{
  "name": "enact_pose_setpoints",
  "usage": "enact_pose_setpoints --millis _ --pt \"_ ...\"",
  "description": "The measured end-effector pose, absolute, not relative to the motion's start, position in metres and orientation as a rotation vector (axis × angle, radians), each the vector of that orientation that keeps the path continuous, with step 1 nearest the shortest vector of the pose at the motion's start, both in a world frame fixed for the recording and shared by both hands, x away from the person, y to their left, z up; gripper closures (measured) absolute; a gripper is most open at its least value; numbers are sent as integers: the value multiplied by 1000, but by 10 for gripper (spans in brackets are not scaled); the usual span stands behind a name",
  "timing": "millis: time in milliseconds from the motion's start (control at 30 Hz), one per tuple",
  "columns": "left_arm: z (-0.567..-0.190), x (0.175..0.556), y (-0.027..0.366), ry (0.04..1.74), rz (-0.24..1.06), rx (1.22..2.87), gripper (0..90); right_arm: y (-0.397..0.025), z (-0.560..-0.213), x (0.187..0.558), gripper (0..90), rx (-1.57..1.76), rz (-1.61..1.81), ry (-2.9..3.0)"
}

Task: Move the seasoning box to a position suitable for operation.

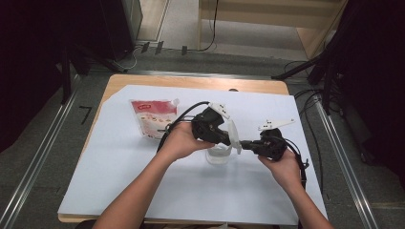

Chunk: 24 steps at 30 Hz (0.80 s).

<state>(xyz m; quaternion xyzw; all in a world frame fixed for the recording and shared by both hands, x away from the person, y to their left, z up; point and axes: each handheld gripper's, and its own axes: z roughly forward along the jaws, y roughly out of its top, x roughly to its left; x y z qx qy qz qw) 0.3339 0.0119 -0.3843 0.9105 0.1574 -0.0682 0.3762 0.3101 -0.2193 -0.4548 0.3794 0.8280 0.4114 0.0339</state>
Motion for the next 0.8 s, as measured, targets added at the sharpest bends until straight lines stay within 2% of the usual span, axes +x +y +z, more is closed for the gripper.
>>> enact_pose_setpoints --millis 67,533,800 --pt "-385 335 9 409 -209 2309 900 -219 -455 310 900 1168 1267 2545" --pt "-389 339 2 417 -217 2332 889 -220 -456 310 900 1166 1275 2541" --pt "-382 340 21 451 -173 2300 747 -225 -453 309 878 1169 1286 2524"
